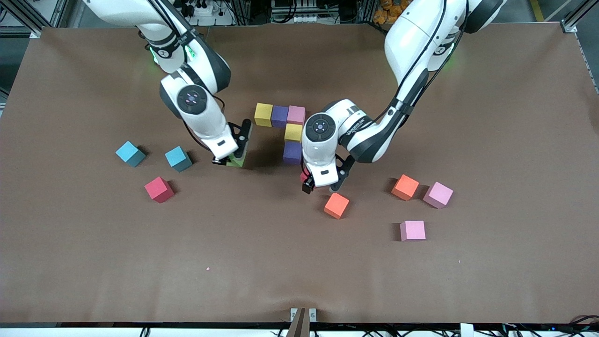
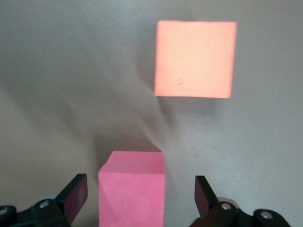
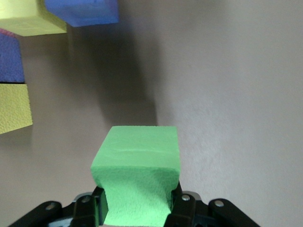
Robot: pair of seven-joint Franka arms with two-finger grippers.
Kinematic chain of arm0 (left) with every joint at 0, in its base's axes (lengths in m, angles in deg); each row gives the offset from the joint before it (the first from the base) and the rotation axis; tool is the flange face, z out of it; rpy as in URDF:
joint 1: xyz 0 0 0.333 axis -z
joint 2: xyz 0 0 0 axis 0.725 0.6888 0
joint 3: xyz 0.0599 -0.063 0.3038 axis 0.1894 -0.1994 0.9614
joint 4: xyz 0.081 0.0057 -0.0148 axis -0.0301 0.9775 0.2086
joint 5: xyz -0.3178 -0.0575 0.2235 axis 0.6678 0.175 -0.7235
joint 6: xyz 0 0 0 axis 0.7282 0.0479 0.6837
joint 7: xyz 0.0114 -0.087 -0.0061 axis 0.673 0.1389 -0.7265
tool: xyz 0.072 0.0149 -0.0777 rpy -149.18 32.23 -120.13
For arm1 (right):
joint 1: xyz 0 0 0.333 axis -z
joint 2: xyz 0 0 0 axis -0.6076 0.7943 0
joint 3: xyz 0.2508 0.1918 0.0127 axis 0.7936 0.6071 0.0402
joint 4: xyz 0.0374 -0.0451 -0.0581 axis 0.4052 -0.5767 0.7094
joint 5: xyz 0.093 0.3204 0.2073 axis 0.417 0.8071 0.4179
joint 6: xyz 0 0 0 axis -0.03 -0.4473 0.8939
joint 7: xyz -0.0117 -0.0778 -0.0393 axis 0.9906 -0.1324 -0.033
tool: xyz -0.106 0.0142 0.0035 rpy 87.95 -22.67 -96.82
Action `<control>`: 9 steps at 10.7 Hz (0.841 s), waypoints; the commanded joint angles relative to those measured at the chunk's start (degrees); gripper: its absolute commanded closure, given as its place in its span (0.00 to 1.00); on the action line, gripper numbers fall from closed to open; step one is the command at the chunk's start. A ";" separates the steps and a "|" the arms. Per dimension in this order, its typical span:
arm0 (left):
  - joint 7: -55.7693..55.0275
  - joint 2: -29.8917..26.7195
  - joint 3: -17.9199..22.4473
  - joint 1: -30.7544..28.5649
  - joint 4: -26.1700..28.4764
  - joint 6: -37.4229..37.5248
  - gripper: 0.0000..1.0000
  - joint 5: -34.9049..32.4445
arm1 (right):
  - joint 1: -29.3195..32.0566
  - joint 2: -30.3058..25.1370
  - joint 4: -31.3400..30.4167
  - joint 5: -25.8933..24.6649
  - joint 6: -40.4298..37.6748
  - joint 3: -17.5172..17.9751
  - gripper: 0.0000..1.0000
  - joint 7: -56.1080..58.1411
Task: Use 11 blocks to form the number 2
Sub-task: 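Grasp the red cube with the left gripper while the right gripper carries green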
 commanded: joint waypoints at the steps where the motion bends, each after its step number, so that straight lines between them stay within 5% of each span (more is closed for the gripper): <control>1: -0.96 1.14 -0.12 -0.82 0.60 -2.01 0.00 2.29 | -14.63 5.58 5.43 -1.56 -2.33 -10.33 0.90 -1.51; 3: -1.14 2.28 -0.12 -0.12 0.60 -2.98 0.00 2.38 | -21.20 6.99 5.96 -1.74 -2.33 -14.33 0.90 -3.88; 8: -1.14 3.87 -0.12 1.46 0.60 -3.96 0.00 2.12 | -25.96 9.10 6.05 -1.74 -1.63 -14.34 0.90 -12.16; 9: -1.05 3.87 -0.20 1.20 0.60 -3.96 0.31 2.11 | -25.96 9.11 6.05 -1.74 -1.63 -14.34 0.90 -12.16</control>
